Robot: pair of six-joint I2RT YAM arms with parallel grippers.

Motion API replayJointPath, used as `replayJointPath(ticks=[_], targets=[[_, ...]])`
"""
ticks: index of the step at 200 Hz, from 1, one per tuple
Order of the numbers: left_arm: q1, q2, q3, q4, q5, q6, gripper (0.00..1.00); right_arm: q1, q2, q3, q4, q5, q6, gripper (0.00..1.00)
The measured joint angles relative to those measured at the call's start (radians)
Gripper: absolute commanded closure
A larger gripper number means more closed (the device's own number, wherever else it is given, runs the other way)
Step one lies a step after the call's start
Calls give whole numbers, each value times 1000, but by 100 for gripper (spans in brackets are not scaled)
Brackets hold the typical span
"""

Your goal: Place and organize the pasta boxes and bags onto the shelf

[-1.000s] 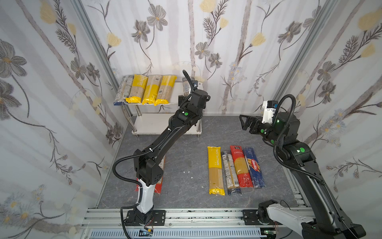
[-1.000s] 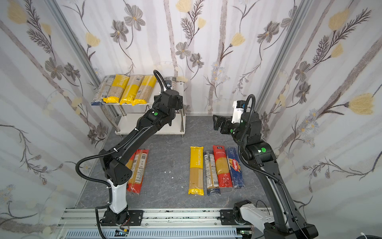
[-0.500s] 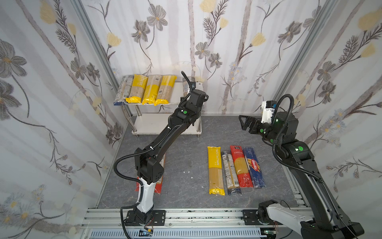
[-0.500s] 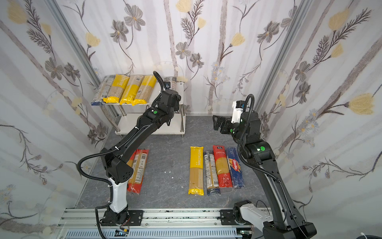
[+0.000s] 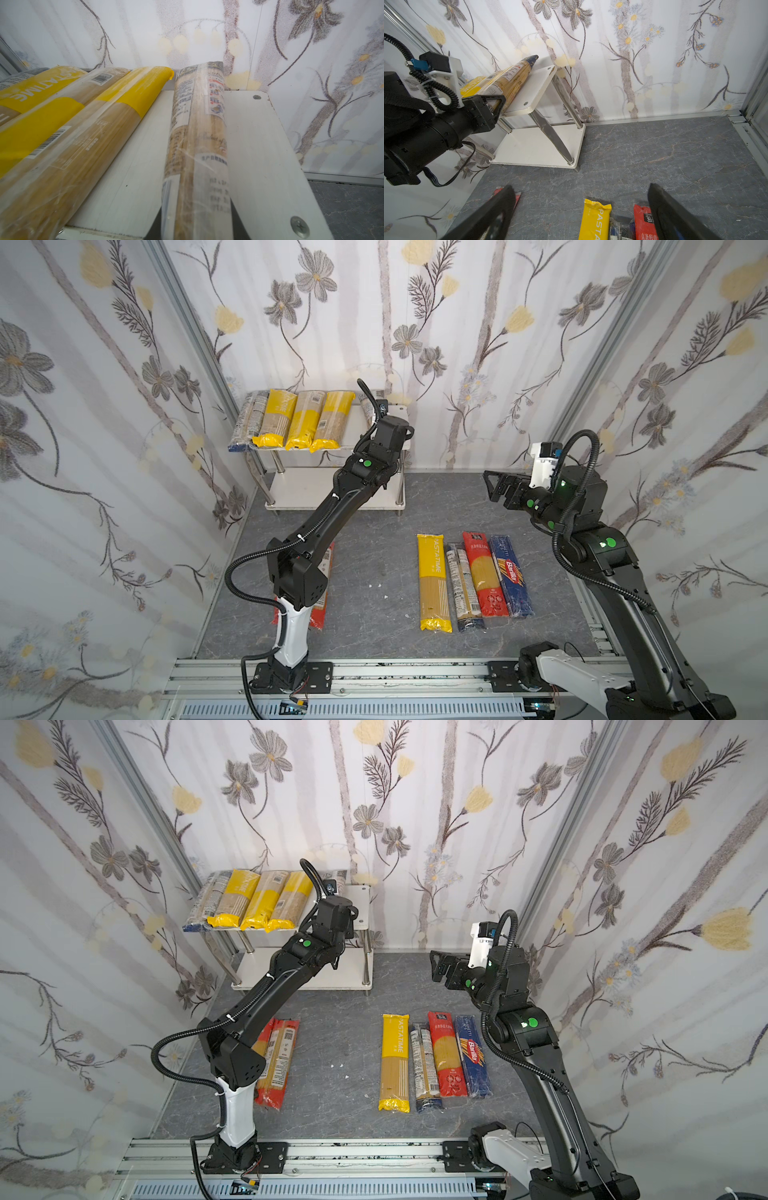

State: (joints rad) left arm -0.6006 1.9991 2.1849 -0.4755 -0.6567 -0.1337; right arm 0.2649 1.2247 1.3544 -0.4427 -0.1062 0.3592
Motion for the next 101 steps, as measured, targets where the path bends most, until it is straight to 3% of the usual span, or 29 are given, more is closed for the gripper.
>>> replayJointPath(ticks=[43,101], targets=[[39,-46,-64,8,-1,-1,88,-1,0,14,-2,-3,6,0],[59,-74,-104,24,33,-1,73,0,-4,20,-5,-4,6,0]])
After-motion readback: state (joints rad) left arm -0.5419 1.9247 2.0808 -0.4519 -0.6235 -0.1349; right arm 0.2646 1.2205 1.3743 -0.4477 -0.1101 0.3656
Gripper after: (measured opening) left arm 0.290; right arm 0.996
